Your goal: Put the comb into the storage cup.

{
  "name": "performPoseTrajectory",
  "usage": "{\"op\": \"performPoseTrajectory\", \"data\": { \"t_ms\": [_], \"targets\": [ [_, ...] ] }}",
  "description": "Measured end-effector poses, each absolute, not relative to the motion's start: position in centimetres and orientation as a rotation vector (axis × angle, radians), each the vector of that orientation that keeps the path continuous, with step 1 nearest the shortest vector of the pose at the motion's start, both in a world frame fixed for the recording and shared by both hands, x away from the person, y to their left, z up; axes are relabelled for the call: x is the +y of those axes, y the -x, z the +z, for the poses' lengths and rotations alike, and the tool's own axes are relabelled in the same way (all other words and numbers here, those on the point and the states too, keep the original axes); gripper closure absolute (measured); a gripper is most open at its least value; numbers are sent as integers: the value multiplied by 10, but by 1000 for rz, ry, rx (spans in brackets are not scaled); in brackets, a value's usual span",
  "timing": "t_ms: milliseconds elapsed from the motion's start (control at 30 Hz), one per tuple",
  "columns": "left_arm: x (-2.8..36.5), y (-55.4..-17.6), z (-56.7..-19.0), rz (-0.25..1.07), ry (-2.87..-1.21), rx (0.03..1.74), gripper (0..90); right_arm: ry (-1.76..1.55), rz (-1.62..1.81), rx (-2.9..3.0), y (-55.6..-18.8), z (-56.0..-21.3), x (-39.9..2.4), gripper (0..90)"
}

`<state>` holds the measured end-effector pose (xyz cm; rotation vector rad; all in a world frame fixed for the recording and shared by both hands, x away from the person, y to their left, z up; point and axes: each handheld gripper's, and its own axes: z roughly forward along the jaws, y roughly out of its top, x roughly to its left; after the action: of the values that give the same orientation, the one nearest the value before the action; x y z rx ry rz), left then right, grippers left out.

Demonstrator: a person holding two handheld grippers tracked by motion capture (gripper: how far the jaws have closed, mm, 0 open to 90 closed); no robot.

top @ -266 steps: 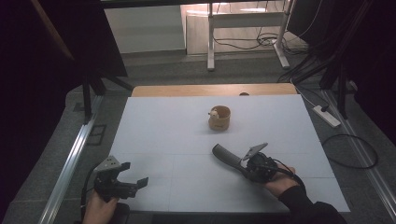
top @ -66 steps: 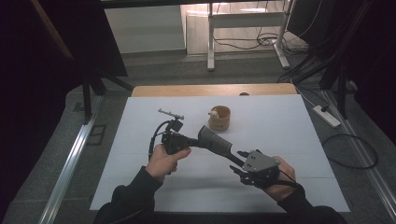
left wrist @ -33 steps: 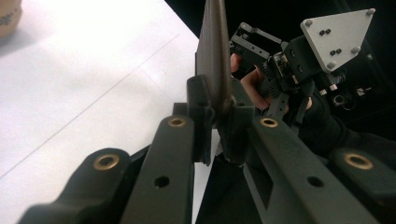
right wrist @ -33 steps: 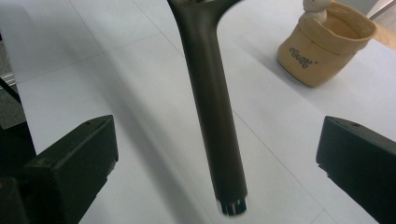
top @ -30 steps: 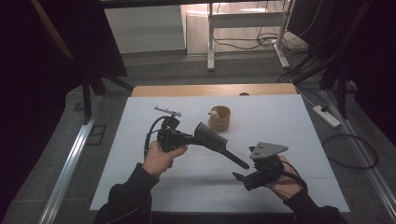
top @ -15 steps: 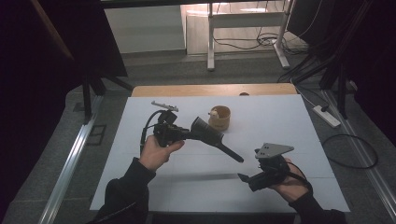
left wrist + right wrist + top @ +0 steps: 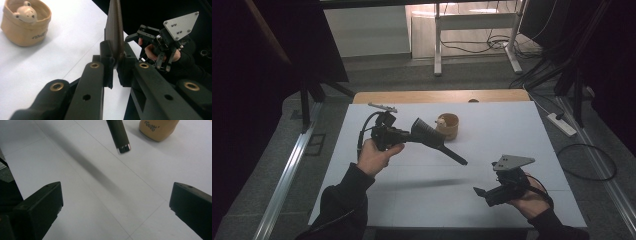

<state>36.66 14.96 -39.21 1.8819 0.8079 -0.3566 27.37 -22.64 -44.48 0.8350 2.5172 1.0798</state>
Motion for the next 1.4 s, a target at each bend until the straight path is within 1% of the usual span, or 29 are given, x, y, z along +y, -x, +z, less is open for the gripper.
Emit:
{"op": "performPoseTrajectory", "data": {
  "t_ms": [1400],
  "targets": [
    [176,-396,-368,-292,-1864,874,831,-1011,1034,2452,-261,-456,-276,0]
  ]
}}
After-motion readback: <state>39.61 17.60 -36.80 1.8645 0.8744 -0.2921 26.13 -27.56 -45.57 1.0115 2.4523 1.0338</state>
